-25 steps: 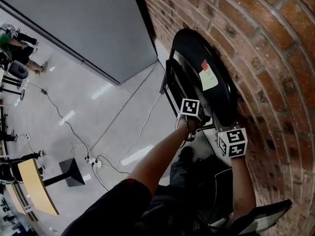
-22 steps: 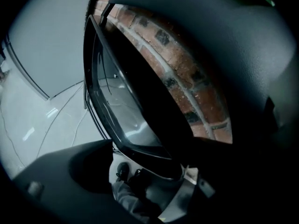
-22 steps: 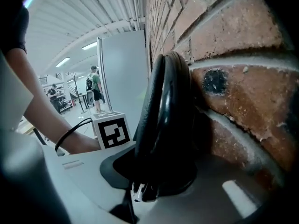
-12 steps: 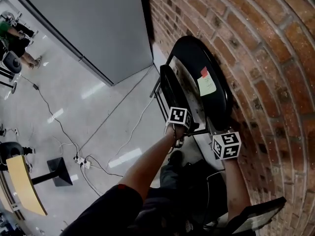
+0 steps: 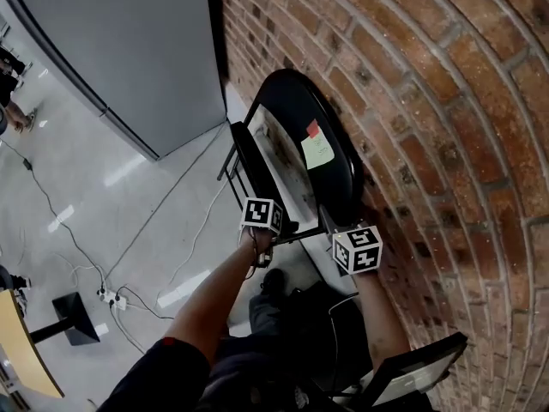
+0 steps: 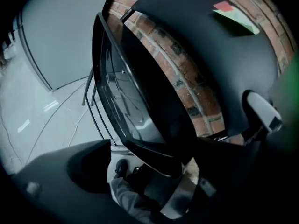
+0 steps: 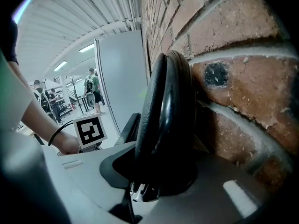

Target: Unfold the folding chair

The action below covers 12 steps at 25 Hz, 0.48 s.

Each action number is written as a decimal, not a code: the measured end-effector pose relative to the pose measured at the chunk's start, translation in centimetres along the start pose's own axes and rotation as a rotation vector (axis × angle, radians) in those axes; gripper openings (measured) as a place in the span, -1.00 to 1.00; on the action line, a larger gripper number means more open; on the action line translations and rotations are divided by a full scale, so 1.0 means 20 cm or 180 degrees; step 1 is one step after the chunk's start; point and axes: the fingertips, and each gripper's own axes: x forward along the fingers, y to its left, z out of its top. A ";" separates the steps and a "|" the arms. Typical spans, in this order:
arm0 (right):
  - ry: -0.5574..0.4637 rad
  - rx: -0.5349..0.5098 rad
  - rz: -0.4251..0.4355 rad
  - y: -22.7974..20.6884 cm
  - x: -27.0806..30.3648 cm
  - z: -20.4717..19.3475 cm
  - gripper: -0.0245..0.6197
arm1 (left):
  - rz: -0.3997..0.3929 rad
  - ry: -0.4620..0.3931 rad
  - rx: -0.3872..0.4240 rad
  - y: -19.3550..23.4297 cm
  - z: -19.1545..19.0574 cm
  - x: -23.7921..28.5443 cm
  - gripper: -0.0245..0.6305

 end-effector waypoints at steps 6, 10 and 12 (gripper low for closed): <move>-0.0046 -0.0046 0.0003 -0.04 -0.03 -0.01 -0.64 | 0.0001 0.0138 -0.0046 0.05 -0.05 0.08 0.72; -0.0062 -0.0055 0.0002 -0.05 -0.03 -0.01 -0.63 | -0.0070 0.0195 -0.0118 0.04 -0.08 0.05 0.72; -0.0077 -0.0053 -0.0015 -0.06 -0.04 -0.01 -0.63 | -0.0119 0.0207 -0.0160 0.04 -0.09 0.05 0.71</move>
